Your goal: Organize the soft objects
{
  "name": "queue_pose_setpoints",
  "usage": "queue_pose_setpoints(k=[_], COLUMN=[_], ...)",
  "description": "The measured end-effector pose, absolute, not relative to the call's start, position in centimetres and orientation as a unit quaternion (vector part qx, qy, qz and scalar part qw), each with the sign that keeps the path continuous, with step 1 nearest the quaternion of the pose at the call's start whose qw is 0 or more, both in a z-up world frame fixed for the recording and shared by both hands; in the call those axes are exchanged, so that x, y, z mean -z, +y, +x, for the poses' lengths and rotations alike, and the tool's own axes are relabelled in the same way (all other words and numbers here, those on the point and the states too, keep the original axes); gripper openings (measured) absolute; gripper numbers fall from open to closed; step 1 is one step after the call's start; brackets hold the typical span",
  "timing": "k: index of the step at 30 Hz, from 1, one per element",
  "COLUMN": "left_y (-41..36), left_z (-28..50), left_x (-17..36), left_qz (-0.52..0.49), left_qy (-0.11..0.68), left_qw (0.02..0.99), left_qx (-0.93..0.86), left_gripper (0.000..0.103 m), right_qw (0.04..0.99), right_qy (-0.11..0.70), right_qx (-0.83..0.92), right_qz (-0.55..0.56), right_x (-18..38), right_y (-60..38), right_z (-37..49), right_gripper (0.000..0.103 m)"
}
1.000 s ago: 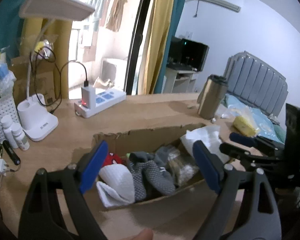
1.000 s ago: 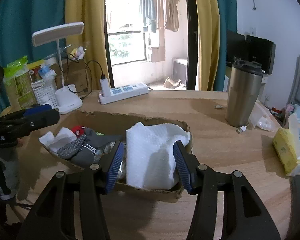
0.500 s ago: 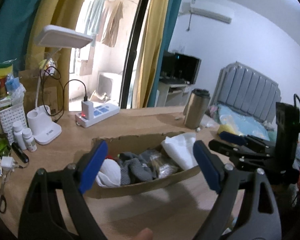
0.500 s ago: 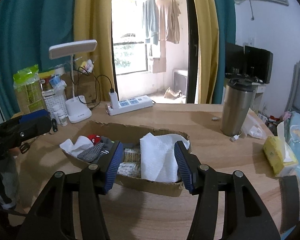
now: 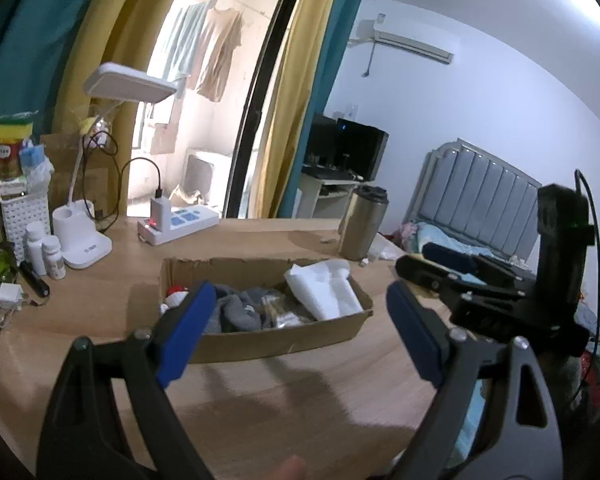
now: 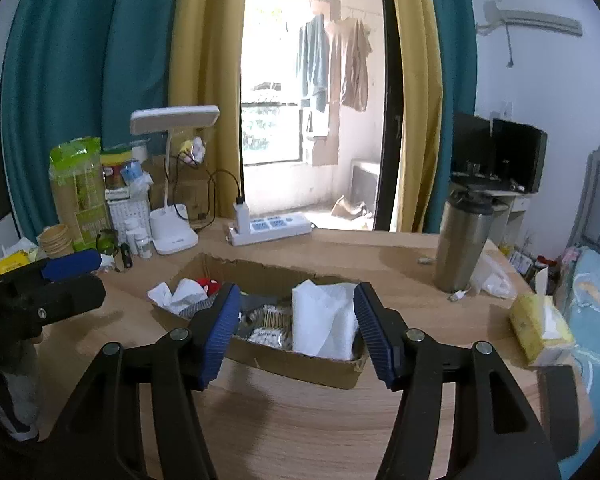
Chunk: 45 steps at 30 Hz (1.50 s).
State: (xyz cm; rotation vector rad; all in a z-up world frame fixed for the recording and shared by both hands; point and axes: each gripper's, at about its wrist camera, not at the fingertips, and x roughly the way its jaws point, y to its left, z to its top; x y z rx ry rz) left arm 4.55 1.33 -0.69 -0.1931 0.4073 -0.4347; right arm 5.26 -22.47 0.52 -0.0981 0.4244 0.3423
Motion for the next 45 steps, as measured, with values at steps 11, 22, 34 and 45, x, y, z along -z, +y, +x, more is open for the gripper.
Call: queue_pose_setpoints(k=[11, 22, 34, 45], left_y=[1.4, 0.8, 1.0, 0.7], left_z=[1.8, -0.5, -0.9, -1.0], left_x=[-2.7, -5.8, -6.3, -6.2], left_qz=[-0.075, -0.040, -0.048, -0.048], left_qy=[0.152, 0.111, 0.108, 0.115], left_qw=[0.970, 0.986, 0.985, 0.984], left_qx=[0.173, 0.118, 0.122, 0.124], left_gripper=[0.090, 0.098, 0.099, 0.099], right_qw=[0.975, 0.984, 0.986, 0.985], right_qy=[0.160, 0.110, 0.100, 0.111], right_qx=[-0.148, -0.135, -0.130, -0.130], right_qz=[-0.037, -0.026, -0.023, -0.025], right_x=[-3.9, -6.5, -7.1, -6.8], right_y=[-24.2, -25.6, -26.2, -26.1], right_z=[1.7, -1.4, -2.0, -1.7], right_gripper=[0.063, 0.070, 0.070, 0.070])
